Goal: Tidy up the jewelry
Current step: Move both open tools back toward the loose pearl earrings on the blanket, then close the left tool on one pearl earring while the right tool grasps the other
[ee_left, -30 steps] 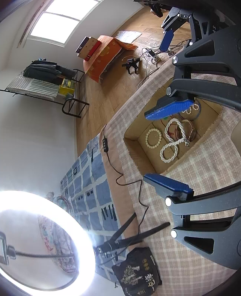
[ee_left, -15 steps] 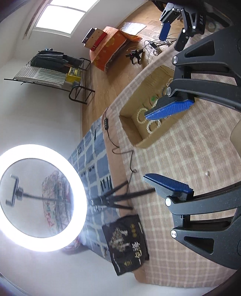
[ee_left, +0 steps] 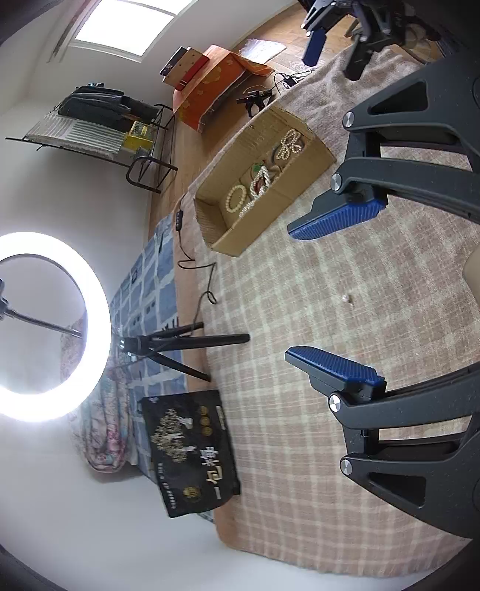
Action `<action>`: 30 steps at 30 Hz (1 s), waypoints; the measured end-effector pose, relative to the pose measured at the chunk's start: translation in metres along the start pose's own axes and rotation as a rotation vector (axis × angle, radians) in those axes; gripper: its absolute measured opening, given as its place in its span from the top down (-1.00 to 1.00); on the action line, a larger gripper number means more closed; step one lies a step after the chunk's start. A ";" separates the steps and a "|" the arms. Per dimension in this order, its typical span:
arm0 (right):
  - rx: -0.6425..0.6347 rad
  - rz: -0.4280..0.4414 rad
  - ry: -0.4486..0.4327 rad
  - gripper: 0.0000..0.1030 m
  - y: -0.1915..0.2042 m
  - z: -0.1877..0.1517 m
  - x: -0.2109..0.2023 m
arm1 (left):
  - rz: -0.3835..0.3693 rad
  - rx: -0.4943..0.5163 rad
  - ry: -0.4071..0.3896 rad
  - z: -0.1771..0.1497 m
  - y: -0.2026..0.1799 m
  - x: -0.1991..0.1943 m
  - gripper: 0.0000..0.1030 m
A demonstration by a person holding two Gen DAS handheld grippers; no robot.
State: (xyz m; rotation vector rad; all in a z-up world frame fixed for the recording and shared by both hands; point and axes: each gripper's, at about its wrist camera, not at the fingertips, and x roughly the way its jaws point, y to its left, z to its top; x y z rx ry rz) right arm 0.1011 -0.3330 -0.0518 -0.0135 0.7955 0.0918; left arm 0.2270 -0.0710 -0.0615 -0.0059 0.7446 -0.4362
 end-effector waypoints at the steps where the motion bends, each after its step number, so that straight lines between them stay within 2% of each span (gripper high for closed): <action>1: -0.013 0.015 0.001 -0.55 0.005 -0.004 0.001 | -0.006 -0.006 0.004 -0.002 0.003 0.002 -0.20; 8: -0.146 0.074 0.038 -0.55 0.050 -0.035 0.023 | -0.027 -0.023 0.055 -0.026 0.016 0.031 -0.20; 16: -0.214 0.117 0.056 -0.54 0.078 -0.056 0.049 | -0.063 0.009 0.138 -0.054 0.017 0.066 -0.20; 22: -0.199 0.141 0.089 -0.23 0.080 -0.065 0.072 | -0.049 0.016 0.174 -0.058 0.020 0.092 -0.20; 24: -0.184 0.160 0.102 -0.02 0.079 -0.068 0.079 | -0.048 0.038 0.181 -0.060 0.016 0.098 -0.20; 26: -0.177 0.171 0.109 0.07 0.078 -0.070 0.083 | -0.036 0.076 0.194 -0.062 0.010 0.105 0.01; 30: -0.170 0.178 0.111 0.13 0.075 -0.075 0.087 | -0.031 0.126 0.218 -0.067 0.001 0.119 0.10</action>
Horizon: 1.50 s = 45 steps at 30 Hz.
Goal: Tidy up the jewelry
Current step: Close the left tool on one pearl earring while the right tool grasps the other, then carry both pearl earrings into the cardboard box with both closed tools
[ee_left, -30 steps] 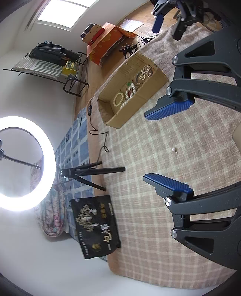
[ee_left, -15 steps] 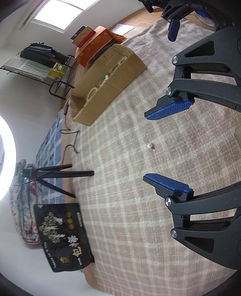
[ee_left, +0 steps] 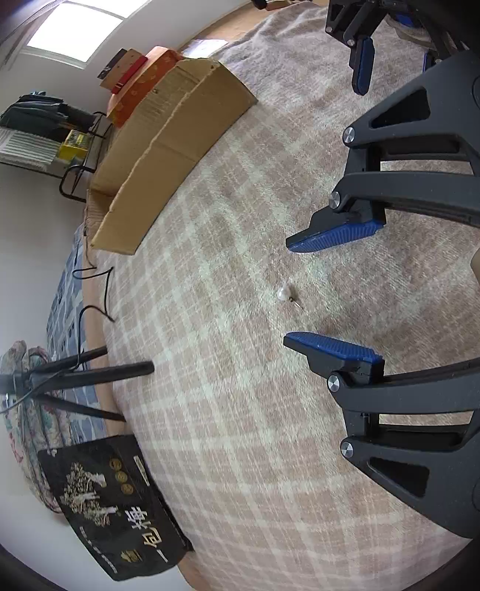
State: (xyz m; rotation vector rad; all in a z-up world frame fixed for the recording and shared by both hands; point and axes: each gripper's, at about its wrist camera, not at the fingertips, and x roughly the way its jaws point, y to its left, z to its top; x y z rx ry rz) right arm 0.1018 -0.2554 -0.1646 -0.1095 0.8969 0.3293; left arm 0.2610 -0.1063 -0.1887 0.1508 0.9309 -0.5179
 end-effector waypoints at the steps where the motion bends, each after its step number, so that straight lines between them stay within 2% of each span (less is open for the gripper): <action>1: 0.000 0.003 -0.002 0.14 -0.001 0.000 -0.001 | 0.000 0.006 0.003 0.000 -0.001 0.003 0.10; 5: 0.006 0.030 -0.001 0.26 -0.002 0.000 0.000 | -0.002 0.014 0.010 0.003 0.001 0.012 0.10; 11: 0.005 0.044 0.007 0.31 -0.001 0.001 0.004 | -0.008 0.028 0.010 0.006 0.003 0.019 0.11; 16: -0.008 0.046 0.016 0.31 0.001 0.001 0.008 | -0.005 0.038 0.007 0.006 0.003 0.021 0.36; 23: -0.013 0.046 0.024 0.38 0.001 -0.001 0.013 | -0.002 0.067 0.007 0.005 -0.001 0.021 0.57; 29: -0.022 0.049 0.026 0.51 0.003 0.000 0.015 | -0.007 0.067 0.009 0.004 -0.002 0.021 0.65; 32: -0.036 0.057 0.033 0.67 0.005 -0.001 0.015 | -0.007 0.068 0.008 0.004 -0.002 0.021 0.66; 36: -0.071 0.055 0.039 0.84 0.012 -0.002 0.015 | -0.008 0.071 0.009 0.004 -0.002 0.021 0.78; 45: -0.103 0.039 0.026 0.87 0.018 0.002 0.013 | -0.012 0.066 0.004 0.003 -0.004 0.017 0.83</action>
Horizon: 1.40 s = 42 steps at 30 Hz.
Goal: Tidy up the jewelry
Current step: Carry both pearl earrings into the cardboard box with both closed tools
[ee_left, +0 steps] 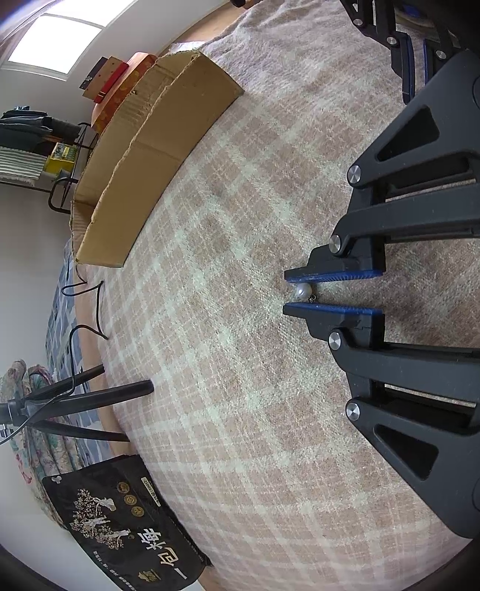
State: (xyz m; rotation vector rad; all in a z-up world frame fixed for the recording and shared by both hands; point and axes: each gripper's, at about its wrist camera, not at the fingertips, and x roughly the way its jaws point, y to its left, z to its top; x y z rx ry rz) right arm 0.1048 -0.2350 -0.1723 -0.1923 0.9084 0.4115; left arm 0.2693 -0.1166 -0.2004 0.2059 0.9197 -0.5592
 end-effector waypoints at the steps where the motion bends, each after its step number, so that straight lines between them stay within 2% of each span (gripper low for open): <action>1: 0.002 -0.001 -0.004 0.87 0.000 0.001 -0.001 | -0.003 -0.004 0.001 0.000 0.000 -0.001 0.83; 22: 0.071 -0.046 -0.119 0.87 -0.020 0.031 -0.038 | -0.018 -0.058 -0.108 0.022 0.005 -0.061 0.83; 42: 0.285 -0.125 -0.208 0.87 -0.114 0.036 -0.089 | -0.062 -0.020 -0.190 0.079 -0.061 -0.079 0.83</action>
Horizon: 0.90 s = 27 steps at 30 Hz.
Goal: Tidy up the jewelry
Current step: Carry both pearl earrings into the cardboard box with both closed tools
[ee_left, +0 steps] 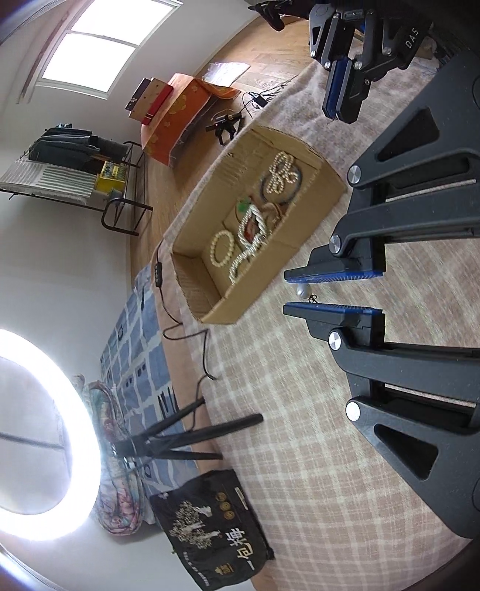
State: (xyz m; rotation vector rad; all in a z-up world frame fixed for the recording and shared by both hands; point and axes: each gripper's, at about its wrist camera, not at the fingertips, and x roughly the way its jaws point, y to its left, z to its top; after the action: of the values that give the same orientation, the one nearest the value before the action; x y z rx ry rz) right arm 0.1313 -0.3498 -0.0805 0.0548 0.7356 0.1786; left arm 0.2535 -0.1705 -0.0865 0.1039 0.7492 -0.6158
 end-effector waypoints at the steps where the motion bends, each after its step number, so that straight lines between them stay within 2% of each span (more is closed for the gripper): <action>1: 0.014 -0.003 -0.001 0.87 -0.005 0.002 0.001 | -0.002 0.001 -0.003 0.003 -0.004 0.001 0.83; 5: 0.042 -0.028 -0.004 0.87 -0.023 0.008 0.003 | -0.012 0.008 -0.014 0.017 -0.017 0.008 0.83; 18: 0.015 -0.109 0.019 0.87 -0.054 0.029 0.027 | -0.060 -0.014 -0.064 0.069 -0.040 0.042 0.83; 22: 0.004 -0.129 0.033 0.87 -0.061 0.034 0.037 | -0.079 -0.044 -0.065 0.077 -0.041 0.058 0.83; 27: 0.005 -0.135 0.051 0.87 -0.070 0.038 0.048 | -0.067 -0.058 -0.052 0.088 -0.038 0.077 0.83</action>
State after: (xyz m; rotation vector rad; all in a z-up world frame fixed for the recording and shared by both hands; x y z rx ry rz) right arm 0.2020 -0.4098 -0.0918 0.0052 0.7881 0.0492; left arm 0.3290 -0.2653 -0.0684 0.0091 0.7216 -0.6570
